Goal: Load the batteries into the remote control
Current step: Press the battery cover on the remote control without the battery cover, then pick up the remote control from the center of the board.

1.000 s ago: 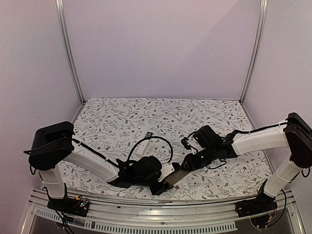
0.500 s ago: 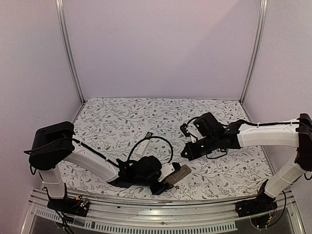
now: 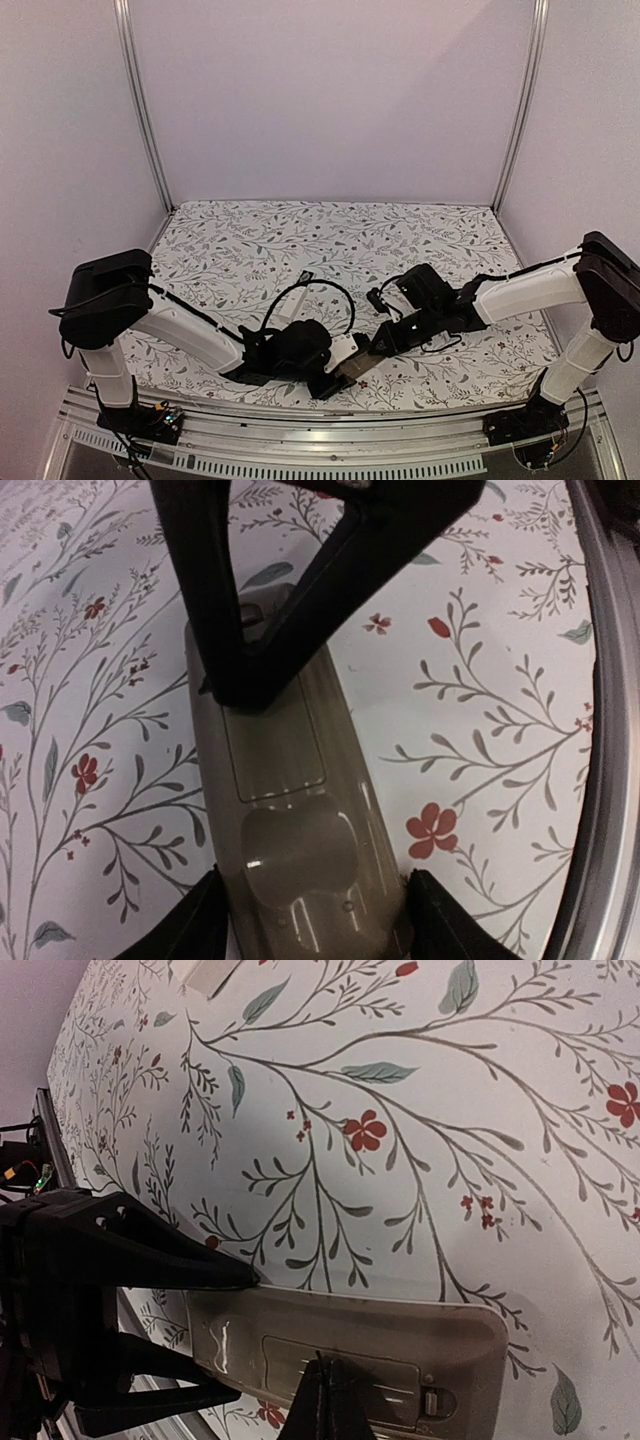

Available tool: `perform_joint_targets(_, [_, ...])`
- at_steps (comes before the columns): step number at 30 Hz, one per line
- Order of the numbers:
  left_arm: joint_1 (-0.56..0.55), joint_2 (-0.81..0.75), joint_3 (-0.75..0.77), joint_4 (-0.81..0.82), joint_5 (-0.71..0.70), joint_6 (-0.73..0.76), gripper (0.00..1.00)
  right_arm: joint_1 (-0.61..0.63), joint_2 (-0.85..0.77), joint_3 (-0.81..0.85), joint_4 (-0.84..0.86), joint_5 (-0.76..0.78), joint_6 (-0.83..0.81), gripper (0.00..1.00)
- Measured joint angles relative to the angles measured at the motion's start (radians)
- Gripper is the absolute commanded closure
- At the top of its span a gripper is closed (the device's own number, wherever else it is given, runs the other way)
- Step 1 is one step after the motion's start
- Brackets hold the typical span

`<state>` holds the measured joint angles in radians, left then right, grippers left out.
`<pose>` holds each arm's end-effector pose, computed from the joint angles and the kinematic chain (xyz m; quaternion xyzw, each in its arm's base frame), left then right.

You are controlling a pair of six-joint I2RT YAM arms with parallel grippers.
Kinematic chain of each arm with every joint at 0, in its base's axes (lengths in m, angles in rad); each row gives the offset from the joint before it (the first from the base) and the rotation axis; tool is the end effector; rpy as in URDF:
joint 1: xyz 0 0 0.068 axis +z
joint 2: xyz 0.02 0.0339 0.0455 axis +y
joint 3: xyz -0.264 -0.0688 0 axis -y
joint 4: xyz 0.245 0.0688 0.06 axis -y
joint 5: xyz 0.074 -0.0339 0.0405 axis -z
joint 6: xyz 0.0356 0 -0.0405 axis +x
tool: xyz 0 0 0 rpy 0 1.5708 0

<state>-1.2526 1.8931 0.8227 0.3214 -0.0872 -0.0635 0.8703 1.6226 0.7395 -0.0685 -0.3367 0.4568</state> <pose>0.1137 -0.3352 0.1032 0.4986 0.7685 -0.2124 0.3402 0.1831 0.2354 0.1383 -0.2427 0.9085 0.3107 0.1383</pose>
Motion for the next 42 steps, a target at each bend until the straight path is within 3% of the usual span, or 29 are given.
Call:
perform_joint_targets(4, [0.001,0.0,0.0,0.0,0.001,0.0,0.4,0.002,0.003,0.002,0.008,-0.012,0.004,1.0])
perform_joint_targets(6, [0.001,0.0,0.0,0.0,0.001,0.001,0.35,0.002,0.0,0.02,-0.025,-0.003,-0.004,0.99])
perform_joint_targets(9, [0.003,-0.006,-0.007,0.006,-0.006,0.006,0.23,0.002,-0.018,0.07,-0.103,0.015,-0.04,0.76])
perform_joint_targets(11, [0.008,-0.031,-0.029,-0.002,-0.011,0.01,0.03,0.002,-0.048,0.109,-0.134,0.021,-0.084,0.54])
perform_joint_targets(13, [0.013,-0.07,-0.058,-0.022,-0.014,0.022,0.0,0.002,-0.091,0.143,-0.144,0.021,-0.148,0.44])
perform_joint_targets(18, [0.018,-0.248,-0.149,-0.045,0.005,0.039,0.0,0.002,-0.177,0.188,-0.154,0.001,-0.414,0.31])
perform_joint_targets(25, [0.076,-0.679,-0.338,-0.018,-0.096,-0.02,0.0,0.045,-0.117,0.206,-0.159,0.006,-0.934,0.14])
perform_joint_targets(31, [0.12,-0.952,-0.435,-0.027,-0.272,-0.055,0.0,0.157,0.095,0.335,-0.269,0.003,-1.279,0.13])
perform_joint_targets(36, [0.171,-1.063,-0.451,-0.074,-0.35,-0.061,0.0,0.163,0.234,0.445,-0.361,0.001,-1.392,0.15])
perform_joint_targets(42, [0.18,-1.102,-0.452,-0.122,-0.378,-0.06,0.0,0.163,0.312,0.458,-0.459,-0.016,-1.449,0.22])
